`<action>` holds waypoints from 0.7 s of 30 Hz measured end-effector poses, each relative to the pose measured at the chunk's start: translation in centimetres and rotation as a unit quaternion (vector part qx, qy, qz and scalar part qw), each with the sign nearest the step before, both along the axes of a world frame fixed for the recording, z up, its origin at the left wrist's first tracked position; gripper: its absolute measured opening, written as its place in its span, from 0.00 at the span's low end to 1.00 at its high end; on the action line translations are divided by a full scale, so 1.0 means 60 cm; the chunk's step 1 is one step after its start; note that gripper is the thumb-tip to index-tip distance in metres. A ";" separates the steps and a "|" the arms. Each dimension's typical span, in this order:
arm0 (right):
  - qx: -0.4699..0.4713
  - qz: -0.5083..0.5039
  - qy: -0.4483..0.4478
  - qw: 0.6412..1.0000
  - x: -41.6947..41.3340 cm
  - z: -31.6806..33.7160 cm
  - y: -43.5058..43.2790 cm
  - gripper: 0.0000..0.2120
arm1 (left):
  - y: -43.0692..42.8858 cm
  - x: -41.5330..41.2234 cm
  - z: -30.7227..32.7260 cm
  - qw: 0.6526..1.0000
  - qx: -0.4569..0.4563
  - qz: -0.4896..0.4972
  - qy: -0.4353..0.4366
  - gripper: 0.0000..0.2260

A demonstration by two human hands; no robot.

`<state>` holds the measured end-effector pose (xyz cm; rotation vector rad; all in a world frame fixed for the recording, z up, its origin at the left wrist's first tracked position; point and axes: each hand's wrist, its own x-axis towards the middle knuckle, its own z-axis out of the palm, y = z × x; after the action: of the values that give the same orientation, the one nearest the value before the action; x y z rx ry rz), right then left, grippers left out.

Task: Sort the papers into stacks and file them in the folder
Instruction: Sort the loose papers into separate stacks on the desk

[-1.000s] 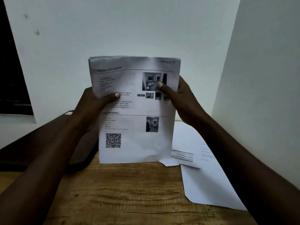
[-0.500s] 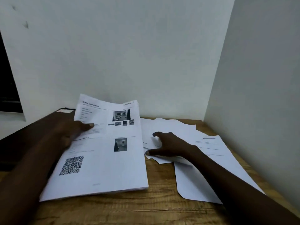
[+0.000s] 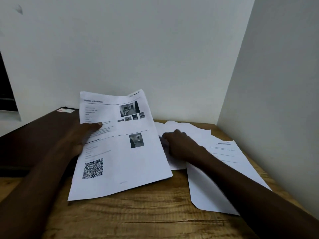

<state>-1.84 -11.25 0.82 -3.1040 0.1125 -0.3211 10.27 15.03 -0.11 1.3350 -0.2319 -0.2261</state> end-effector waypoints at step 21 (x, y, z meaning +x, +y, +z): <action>0.564 -0.179 -0.144 0.793 -0.034 0.075 -0.206 0.19 | -0.023 0.016 -0.019 0.999 -0.019 -0.040 0.013 0.09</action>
<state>-3.91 -23.61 5.33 -1.7989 0.6220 -0.4866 11.26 13.63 -1.22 1.2863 -0.2660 -0.3046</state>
